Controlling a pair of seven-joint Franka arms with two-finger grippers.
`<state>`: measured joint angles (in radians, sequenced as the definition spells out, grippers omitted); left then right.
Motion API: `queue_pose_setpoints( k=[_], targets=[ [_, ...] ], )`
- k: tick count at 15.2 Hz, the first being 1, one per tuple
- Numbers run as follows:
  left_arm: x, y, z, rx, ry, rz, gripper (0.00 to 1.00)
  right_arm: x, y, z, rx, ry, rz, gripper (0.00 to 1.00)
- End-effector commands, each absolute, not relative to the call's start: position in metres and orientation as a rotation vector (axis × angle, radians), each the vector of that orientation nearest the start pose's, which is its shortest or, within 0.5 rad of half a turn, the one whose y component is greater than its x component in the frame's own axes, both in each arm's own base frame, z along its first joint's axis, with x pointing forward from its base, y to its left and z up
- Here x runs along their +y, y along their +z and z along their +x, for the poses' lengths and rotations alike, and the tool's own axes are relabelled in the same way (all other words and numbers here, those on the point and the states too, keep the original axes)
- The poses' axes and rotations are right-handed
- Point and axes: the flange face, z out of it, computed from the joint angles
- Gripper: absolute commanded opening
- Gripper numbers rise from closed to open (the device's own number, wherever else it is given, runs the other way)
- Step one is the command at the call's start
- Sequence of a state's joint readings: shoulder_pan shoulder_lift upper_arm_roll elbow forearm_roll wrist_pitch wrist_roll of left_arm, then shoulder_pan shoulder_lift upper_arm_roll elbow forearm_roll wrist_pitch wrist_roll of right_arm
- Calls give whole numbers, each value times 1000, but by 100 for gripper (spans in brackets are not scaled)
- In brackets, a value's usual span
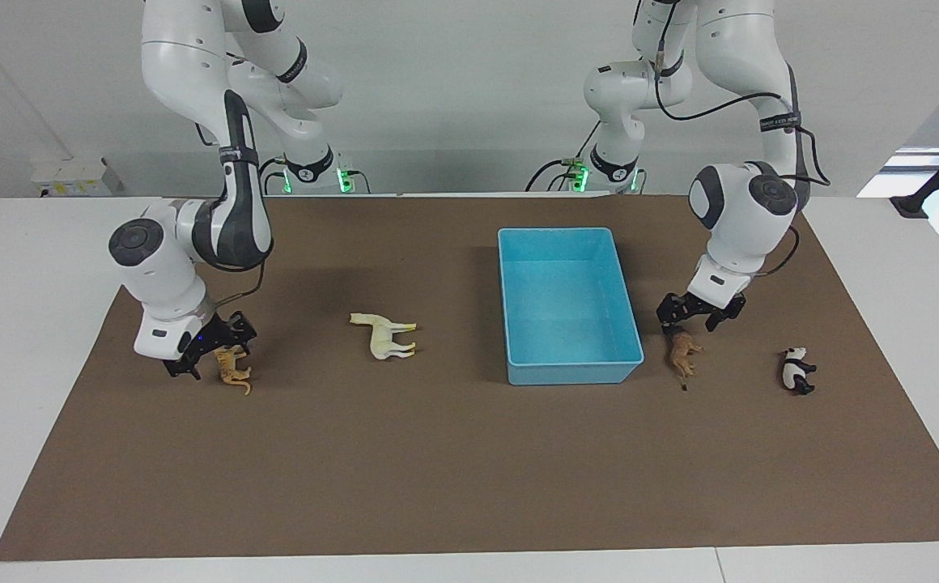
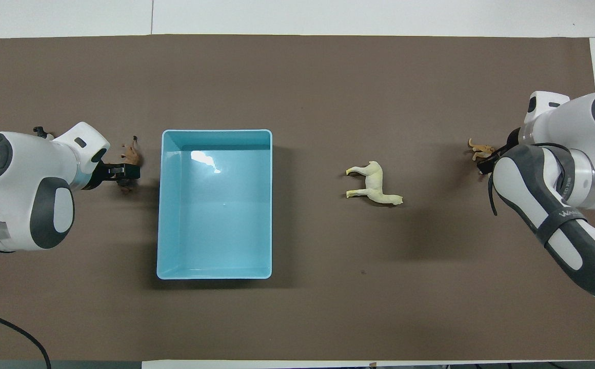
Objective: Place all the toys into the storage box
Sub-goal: 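Carry the brown horse into the blue box and open the left gripper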
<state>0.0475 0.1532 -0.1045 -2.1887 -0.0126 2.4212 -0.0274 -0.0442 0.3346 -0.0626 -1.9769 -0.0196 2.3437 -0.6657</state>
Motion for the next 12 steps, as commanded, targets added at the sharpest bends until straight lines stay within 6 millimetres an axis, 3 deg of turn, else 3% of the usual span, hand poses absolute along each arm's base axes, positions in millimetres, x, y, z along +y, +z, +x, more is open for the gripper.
queue_pose_setpoints(
  k=[1, 3, 4, 5, 6, 8, 10, 11, 12],
  targets=[
    [-27, 296, 564, 30, -129, -3164, 95, -65, 295, 609, -895, -47, -3030, 100],
    [-24, 285, 565, 20, -122, -3166, 94, -67, 290, 609, -894, -35, -3028, 100],
    [-24, 287, 566, 20, -117, -3166, 78, -67, 289, 608, -894, -33, -3027, 100],
    [-24, 290, 568, 20, -117, -3166, 49, -68, 290, 608, -887, -32, -3027, 100],
    [-25, 297, 573, 23, -98, -3166, 30, -67, 289, 607, -889, -26, -3023, 100],
    [-27, 314, 582, 26, -22, -3167, 1, -73, 284, 601, -868, -9, -3020, 96],
    [-27, 324, 583, 29, -10, -3165, 0, -75, 282, 598, -869, -5, -3013, 86],
    [-27, 332, 586, 27, -17, -3165, 0, -75, 281, 597, -868, -4, -3007, 77],
    [-29, 348, 591, 18, 0, -3164, 0, -74, 278, 594, -846, -1, -3000, 59]
  ],
)
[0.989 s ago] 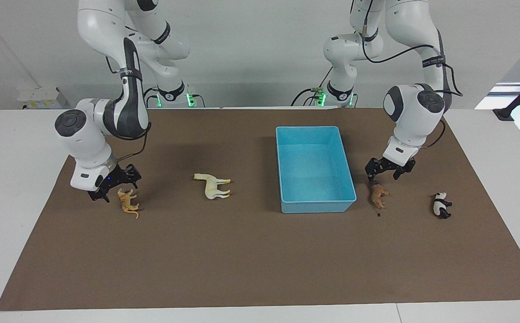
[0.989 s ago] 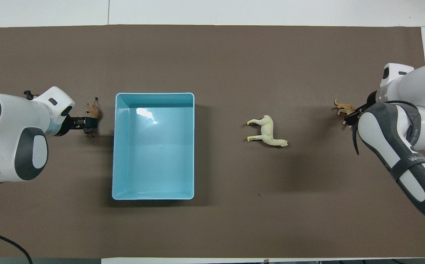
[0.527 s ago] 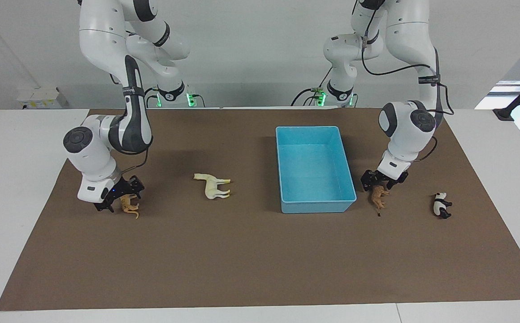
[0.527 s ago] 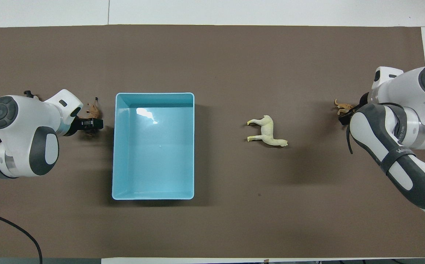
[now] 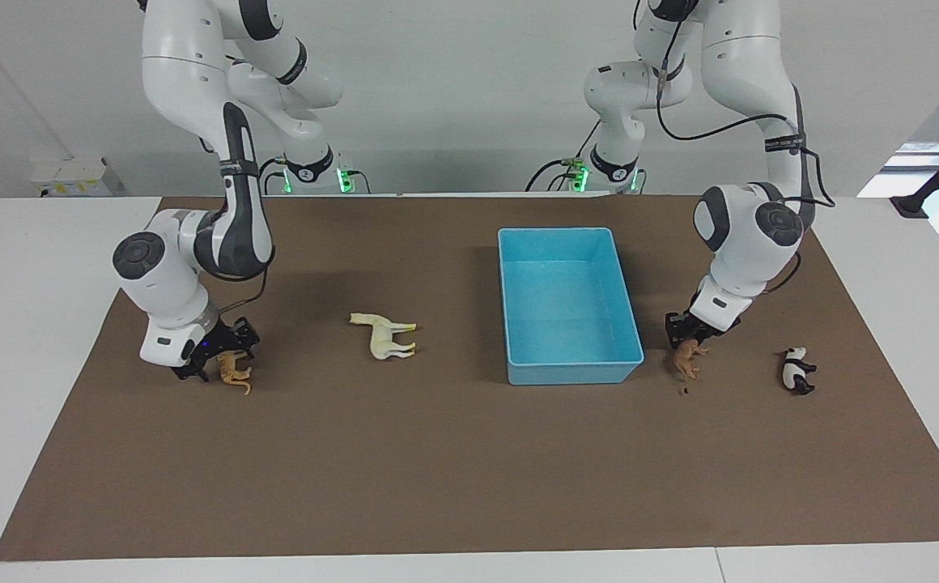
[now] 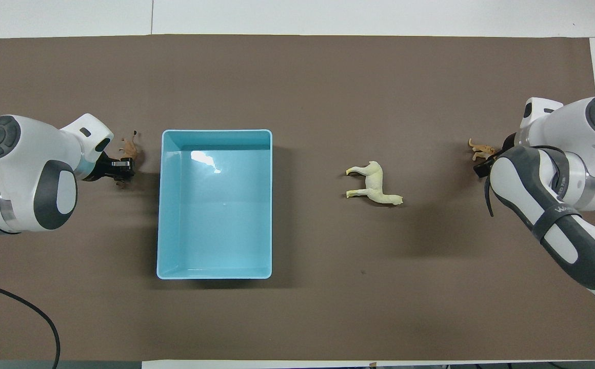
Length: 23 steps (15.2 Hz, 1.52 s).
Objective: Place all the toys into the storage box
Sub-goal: 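Carry the brown horse into the blue box and open the left gripper, then lower the tan dog into the box while the left gripper fetches the panda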
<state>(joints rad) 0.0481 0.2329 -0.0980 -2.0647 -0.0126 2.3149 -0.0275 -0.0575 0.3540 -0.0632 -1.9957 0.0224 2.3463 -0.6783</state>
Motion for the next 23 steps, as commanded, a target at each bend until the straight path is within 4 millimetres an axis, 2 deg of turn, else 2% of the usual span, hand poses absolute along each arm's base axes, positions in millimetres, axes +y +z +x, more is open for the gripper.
queue_pose_setpoints(
  k=[1, 2, 3, 4, 5, 6, 8, 9, 10, 12, 13, 14, 15, 16, 17, 20, 21, 22, 23],
  targets=[
    [-33, 368, 597, -20, 30, -3164, 0, -73, 279, 594, -829, -8, -2997, 25],
    [-45, 395, 605, -82, 65, -3161, 0, -72, 279, 594, -815, -12, -2996, 0],
    [-72, 422, 608, -129, 93, -3156, 0, -72, 279, 594, -795, -13, -2999, 0],
    [-109, 440, 605, -167, 121, -3145, 0, -72, 281, 595, -784, -18, -3002, 0],
    [-140, 444, 598, -226, 126, -3135, 0, -71, 282, 597, -789, -17, -3001, 0],
    [-176, 439, 587, -276, 115, -3127, 0, -68, 283, 598, -785, -15, -3000, 0],
    [-217, 420, 558, -304, 58, -3133, 0, -64, 288, 602, -752, -28, -3012, 0],
    [-230, 408, 538, -257, 53, -3133, 31, -63, 295, 606, -748, -34, -3014, 0],
    [-230, 399, 527, -234, 59, -3130, 99, -61, 302, 609, -747, -28, -3011, 0],
    [-225, 400, 527, -225, 86, -3120, 100, -59, 329, 616, -723, -9, -3008, 0],
    [-223, 407, 532, -235, 73, -3123, 100, -58, 342, 619, -714, 5, -3008, 0],
    [-214, 412, 539, -246, 49, -3120, 100, -52, 361, 623, -704, 13, -3008, 0],
    [-201, 416, 547, -246, 18, -3100, 100, -36, 378, 625, -693, 17, -3010, 0],
    [-177, 425, 560, -239, -27, -3074, 100, -22, 398, 625, -651, 25, -3017, 0],
    [-140, 426, 574, -210, -49, -3060, 100, 5, 420, 625, -595, 36, -3026, 0],
    [-26, 427, 599, 69, -149, -3065, 100, 151, 504, 620, -307, 98, -3080, 0],
    [14, 422, 605, 104, -177, -3056, 100, 211, 520, 615, -223, 110, -3099, 0],
    [43, 418, 609, 181, -215, -3042, 100, 249, 530, 610, -171, 90, -3109, 0],
    [83, 414, 611, 269, -265, -3014, 100, 288, 540, 600, -151, 63, -3117, 0]
  ],
)
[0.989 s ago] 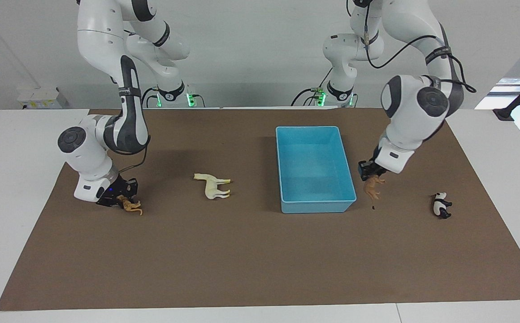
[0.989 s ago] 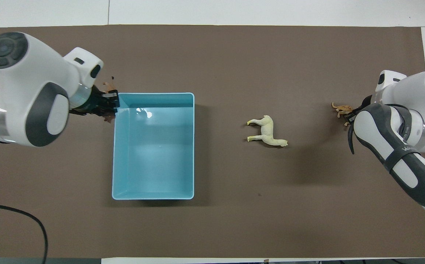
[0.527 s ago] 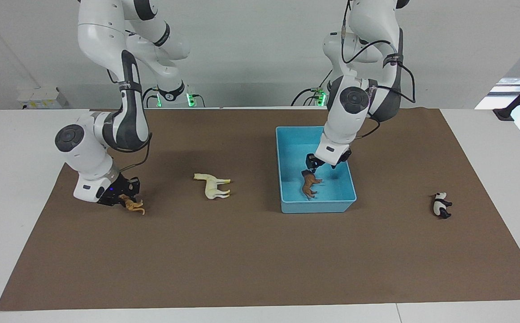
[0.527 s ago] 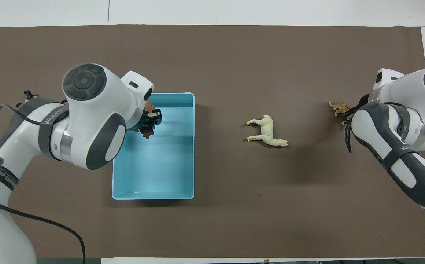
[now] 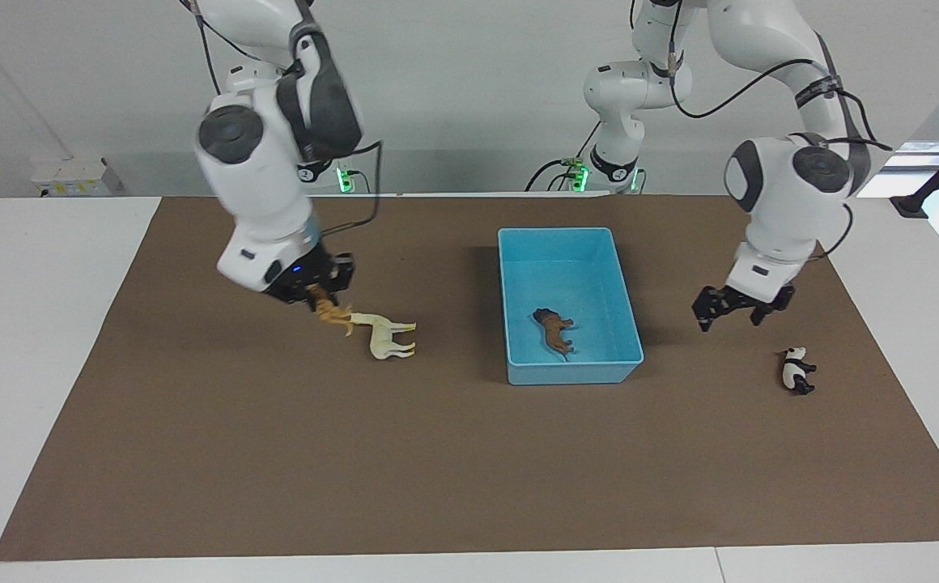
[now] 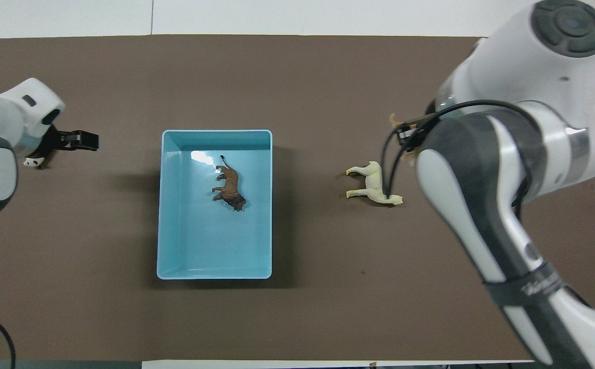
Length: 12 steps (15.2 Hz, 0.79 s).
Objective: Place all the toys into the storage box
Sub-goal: 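Lower the tan dog into the box while the left gripper fetches the panda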
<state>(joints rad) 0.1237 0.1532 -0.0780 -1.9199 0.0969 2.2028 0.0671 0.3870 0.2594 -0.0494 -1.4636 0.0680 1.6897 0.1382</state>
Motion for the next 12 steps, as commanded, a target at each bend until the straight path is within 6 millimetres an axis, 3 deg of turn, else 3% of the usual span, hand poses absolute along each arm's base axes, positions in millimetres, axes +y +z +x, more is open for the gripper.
queue_pose_setpoints(
  k=[1, 3, 4, 6, 8, 11, 12],
  targets=[
    [119, 400, 614, 336, -281, -2993, 100, 326, 540, 586, -126, 82, -3130, 0],
    [155, 374, 617, 394, -281, -2979, 100, 397, 544, 560, -11, 50, -3133, 0],
    [163, 359, 619, 391, -284, -2981, 100, 420, 541, 550, 8, 41, -3130, 0],
    [170, 338, 621, 383, -284, -2987, 100, 459, 517, 541, 1, 24, -3126, 0],
    [169, 326, 622, 380, -289, -2990, 100, 511, 474, 533, 66, -25, -3105, 0],
    [167, 312, 621, 385, -275, -2998, 100, 550, 430, 521, 53, -59, -3086, 0],
    [167, 312, 621, 383, -268, -3001, 87, 561, 418, 515, 63, -56, -3087, 0]
  ],
)
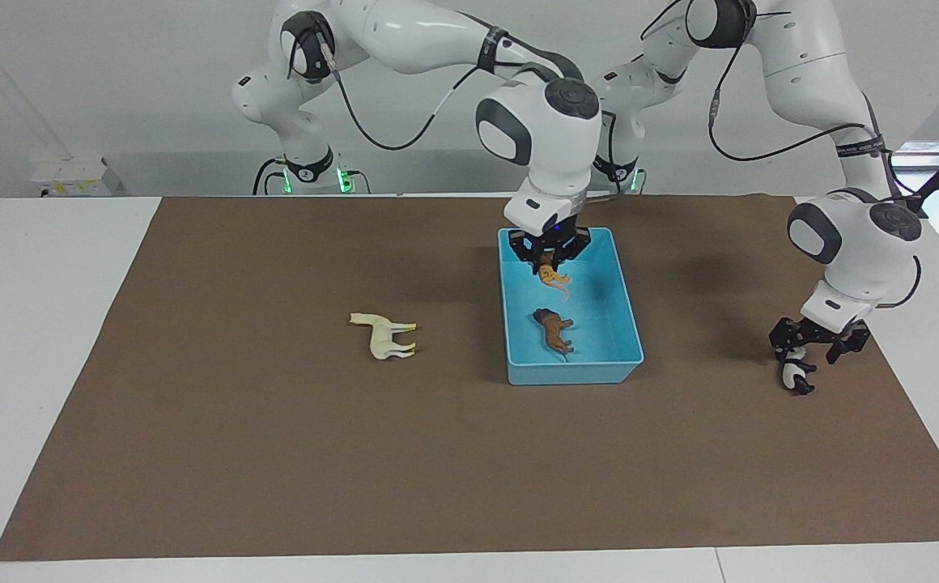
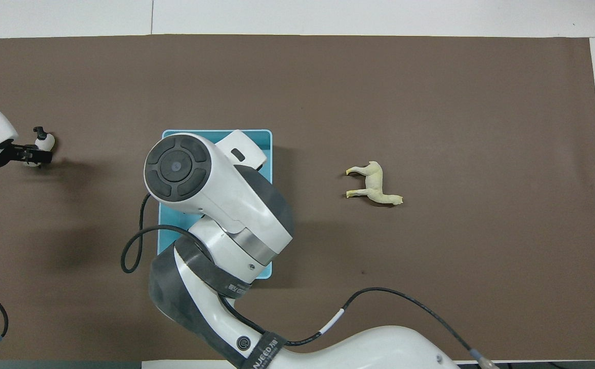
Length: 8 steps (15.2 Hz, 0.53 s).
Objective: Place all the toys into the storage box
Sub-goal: 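Lower the tan dog into the box while the left gripper fetches the panda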
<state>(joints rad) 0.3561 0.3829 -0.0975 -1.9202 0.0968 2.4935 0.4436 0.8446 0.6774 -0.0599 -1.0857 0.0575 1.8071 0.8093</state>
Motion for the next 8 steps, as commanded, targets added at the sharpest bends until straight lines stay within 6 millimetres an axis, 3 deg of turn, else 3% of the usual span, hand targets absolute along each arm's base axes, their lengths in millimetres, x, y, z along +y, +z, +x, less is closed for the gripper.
queue_pose_setpoints(
  k=[1, 4, 5, 8],
  targets=[
    [166, 309, 619, 384, -262, -3003, 75, 571, 407, 509, 68, -58, -3080, 0],
    [169, 301, 610, 380, -236, -3009, 74, 577, 396, 502, 70, -45, -3065, 0],
    [167, 297, 607, 377, -223, -3016, 74, 577, 397, 500, 107, -28, -3075, 99],
    [167, 290, 598, 373, -194, -3025, 74, 569, 402, 496, 192, 32, -3131, 100]
  ],
)
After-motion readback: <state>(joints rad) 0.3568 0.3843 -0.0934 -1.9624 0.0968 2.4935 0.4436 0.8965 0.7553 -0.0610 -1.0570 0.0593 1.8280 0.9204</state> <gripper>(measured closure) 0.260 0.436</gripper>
